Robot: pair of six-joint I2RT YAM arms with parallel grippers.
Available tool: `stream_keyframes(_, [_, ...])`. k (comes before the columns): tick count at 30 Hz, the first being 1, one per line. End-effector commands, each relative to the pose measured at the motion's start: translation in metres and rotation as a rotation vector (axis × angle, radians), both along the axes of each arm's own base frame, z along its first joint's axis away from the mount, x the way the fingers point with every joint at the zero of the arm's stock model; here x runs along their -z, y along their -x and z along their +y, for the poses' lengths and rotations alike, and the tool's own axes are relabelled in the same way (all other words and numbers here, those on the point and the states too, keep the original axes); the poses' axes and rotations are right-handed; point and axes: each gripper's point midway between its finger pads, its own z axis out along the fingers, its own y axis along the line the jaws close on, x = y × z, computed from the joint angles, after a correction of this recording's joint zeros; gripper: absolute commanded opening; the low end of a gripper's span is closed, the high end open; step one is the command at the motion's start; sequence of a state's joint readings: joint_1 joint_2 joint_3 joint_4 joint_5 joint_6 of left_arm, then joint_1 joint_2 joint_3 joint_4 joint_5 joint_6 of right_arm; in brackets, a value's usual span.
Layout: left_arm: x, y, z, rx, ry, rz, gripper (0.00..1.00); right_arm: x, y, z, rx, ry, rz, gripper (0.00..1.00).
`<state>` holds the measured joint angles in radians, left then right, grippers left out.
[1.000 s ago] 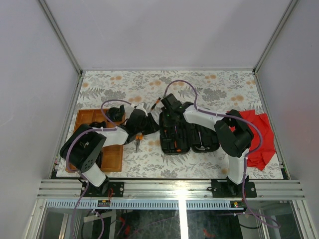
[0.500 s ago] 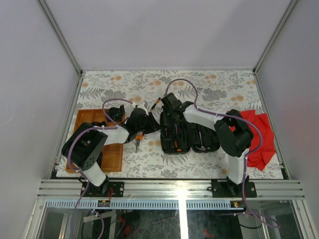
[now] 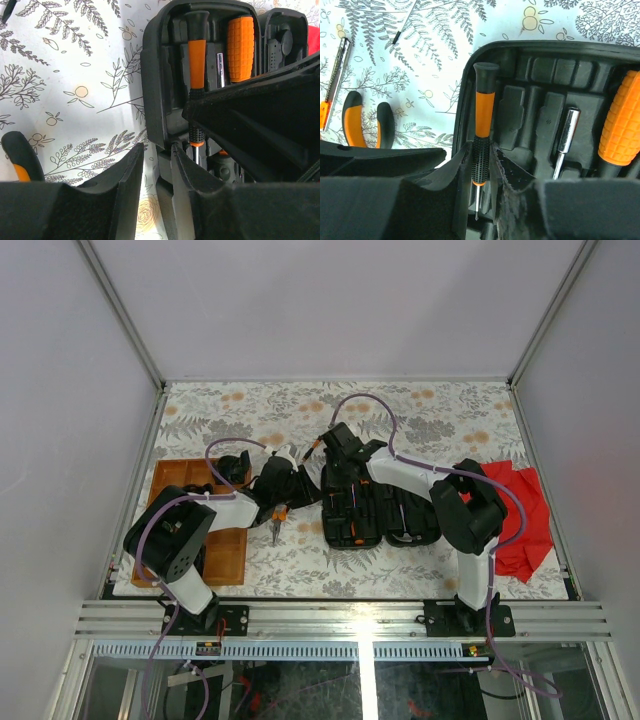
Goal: Sort the tools into containers
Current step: Place the screwdriver in the storage box.
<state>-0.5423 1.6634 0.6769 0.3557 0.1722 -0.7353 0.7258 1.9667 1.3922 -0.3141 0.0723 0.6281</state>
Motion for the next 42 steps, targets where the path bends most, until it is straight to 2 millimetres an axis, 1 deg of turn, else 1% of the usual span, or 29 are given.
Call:
stream_keyframes(1, [0.008,0.001,-0.001,0.022,-0.020,0.014,0.26,-0.006,-0.011,-0.002,0.040,0.017,-0.028,0.27])
stream_keyframes(8, [0.008,0.001,-0.002,0.024,-0.017,0.014,0.26,-0.008,-0.010,-0.003,0.043,0.019,-0.027,0.37])
stream_keyframes(11, [0.008,0.001,-0.001,0.024,-0.020,0.015,0.26,-0.014,-0.011,-0.005,0.044,0.021,-0.038,0.39])
stream_keyframes(16, [0.008,0.001,-0.002,0.025,-0.020,0.016,0.25,-0.023,-0.007,-0.007,0.034,0.015,-0.048,0.30])
stream_keyframes(20, [0.007,0.001,-0.002,0.024,-0.019,0.014,0.25,-0.022,-0.001,-0.003,0.012,-0.009,-0.023,0.22])
stream_keyframes(23, [0.007,0.001,-0.002,0.024,-0.020,0.013,0.25,-0.019,0.002,-0.002,0.001,-0.012,-0.005,0.20])
stream_keyframes(35, [0.007,0.001,-0.002,0.027,-0.019,0.015,0.24,-0.003,0.010,0.001,-0.022,-0.011,0.043,0.19])
stream_keyframes(37, [0.007,0.001,-0.002,0.026,-0.019,0.013,0.24,0.002,0.011,0.000,-0.025,-0.002,0.054,0.16])
stream_keyframes(40, [0.006,0.000,-0.001,0.025,-0.021,0.009,0.24,0.010,0.014,-0.004,-0.031,0.023,0.078,0.07])
stream_keyframes(42, [0.005,0.000,-0.001,0.027,-0.023,0.007,0.24,0.017,0.019,-0.005,-0.046,0.039,0.104,0.04])
